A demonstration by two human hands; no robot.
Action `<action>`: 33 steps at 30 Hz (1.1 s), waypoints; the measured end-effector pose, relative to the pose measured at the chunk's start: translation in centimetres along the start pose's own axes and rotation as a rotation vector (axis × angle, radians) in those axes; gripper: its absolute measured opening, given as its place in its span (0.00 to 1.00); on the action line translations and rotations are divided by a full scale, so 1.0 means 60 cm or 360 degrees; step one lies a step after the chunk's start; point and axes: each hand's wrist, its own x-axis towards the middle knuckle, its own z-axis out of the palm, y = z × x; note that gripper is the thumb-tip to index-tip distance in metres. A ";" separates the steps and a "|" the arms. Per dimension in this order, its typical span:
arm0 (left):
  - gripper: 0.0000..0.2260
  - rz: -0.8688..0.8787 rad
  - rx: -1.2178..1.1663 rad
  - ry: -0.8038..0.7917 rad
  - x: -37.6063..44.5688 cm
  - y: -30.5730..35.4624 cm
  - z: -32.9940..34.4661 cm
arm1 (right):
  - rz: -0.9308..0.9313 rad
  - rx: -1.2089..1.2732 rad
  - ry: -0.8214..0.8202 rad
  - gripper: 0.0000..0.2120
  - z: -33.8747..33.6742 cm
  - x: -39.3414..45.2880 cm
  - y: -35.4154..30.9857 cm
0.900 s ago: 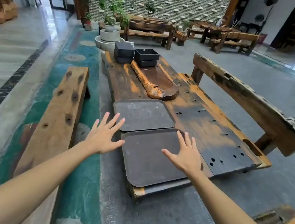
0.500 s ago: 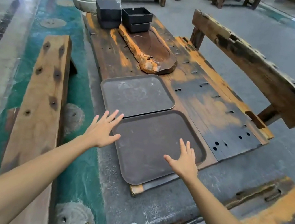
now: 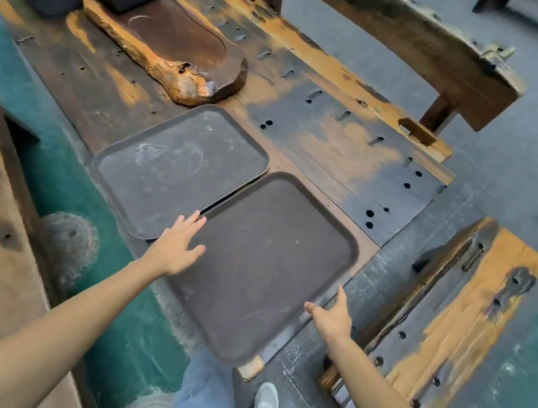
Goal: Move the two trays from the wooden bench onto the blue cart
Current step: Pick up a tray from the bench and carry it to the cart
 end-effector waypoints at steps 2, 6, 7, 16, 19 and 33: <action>0.27 0.0029 -0.0010 -0.0055 0.045 -0.008 -0.006 | 0.0168 0.0246 0.0105 0.44 0.013 0.006 0.004; 0.26 0.0138 -0.0042 -0.0109 0.131 -0.024 -0.012 | 0.0386 0.0458 0.0230 0.37 0.039 0.010 0.017; 0.27 0.0148 -0.0050 -0.0125 0.151 -0.026 -0.012 | 0.0414 0.0496 0.0221 0.34 0.044 0.015 0.019; 0.25 0.0049 0.0095 -0.0305 0.250 -0.038 -0.007 | 0.0717 0.0988 0.0376 0.16 0.091 0.018 -0.001; 0.26 0.0001 0.0169 -0.0344 0.256 -0.034 -0.001 | 0.0766 0.1007 0.0409 0.16 0.096 0.019 -0.004; 0.36 -0.0617 -0.0856 -0.0493 0.288 -0.006 -0.021 | 0.0752 0.1093 0.0102 0.13 0.061 0.008 -0.031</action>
